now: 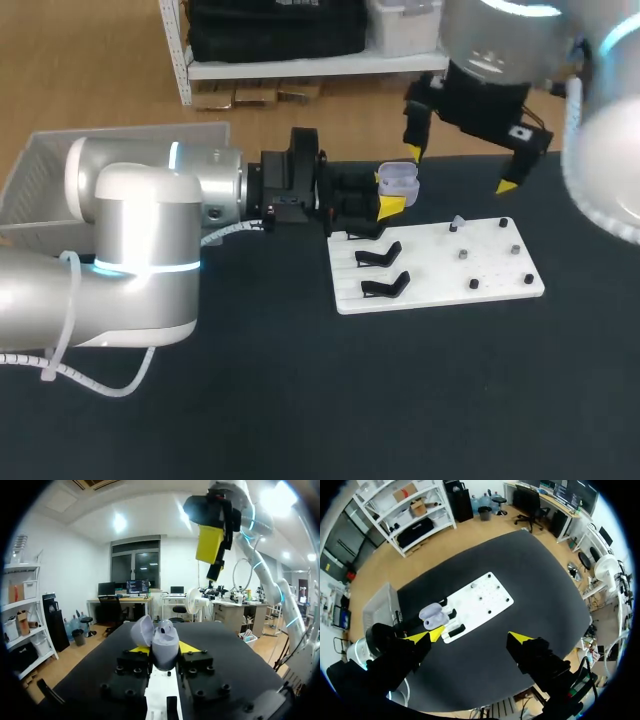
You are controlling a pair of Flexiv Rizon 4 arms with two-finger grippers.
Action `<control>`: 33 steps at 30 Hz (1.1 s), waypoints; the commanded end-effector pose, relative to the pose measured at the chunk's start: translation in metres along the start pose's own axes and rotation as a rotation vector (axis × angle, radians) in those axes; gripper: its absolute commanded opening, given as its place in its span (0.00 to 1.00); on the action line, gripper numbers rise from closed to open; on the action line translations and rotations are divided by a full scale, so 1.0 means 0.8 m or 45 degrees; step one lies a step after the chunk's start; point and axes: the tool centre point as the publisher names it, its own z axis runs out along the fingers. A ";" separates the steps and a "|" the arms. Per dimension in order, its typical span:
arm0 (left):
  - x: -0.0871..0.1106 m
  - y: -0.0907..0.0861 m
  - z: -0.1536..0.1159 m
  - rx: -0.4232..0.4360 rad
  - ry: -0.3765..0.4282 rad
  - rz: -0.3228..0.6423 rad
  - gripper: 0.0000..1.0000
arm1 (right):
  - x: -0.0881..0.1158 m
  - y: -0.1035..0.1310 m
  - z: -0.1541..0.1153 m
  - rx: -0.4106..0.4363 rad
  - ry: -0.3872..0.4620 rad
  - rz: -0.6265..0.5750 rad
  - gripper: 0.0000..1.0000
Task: Pick up each earbud case from the left stands, insert the matching earbuds, close the lid, and place the case in the box.
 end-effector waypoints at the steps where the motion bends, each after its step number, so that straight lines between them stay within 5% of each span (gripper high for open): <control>1: 0.000 -0.002 0.000 -0.008 -0.001 0.001 0.00 | 0.003 -0.010 0.000 -0.258 -0.032 0.003 1.00; 11: 0.000 -0.002 0.000 -0.008 -0.001 0.001 0.00 | 0.000 -0.013 0.004 -0.289 -0.043 -0.024 1.00; 15: 0.000 -0.002 0.000 -0.008 -0.001 0.001 0.00 | -0.031 -0.028 0.037 -0.465 0.022 -0.259 1.00; 24: 0.000 -0.002 0.000 -0.008 -0.001 0.001 0.00 | -0.082 -0.037 0.115 -0.540 0.071 -0.394 1.00; 33: 0.000 -0.002 0.000 -0.008 -0.001 0.001 0.00 | -0.080 -0.040 0.200 -0.415 0.047 -0.609 1.00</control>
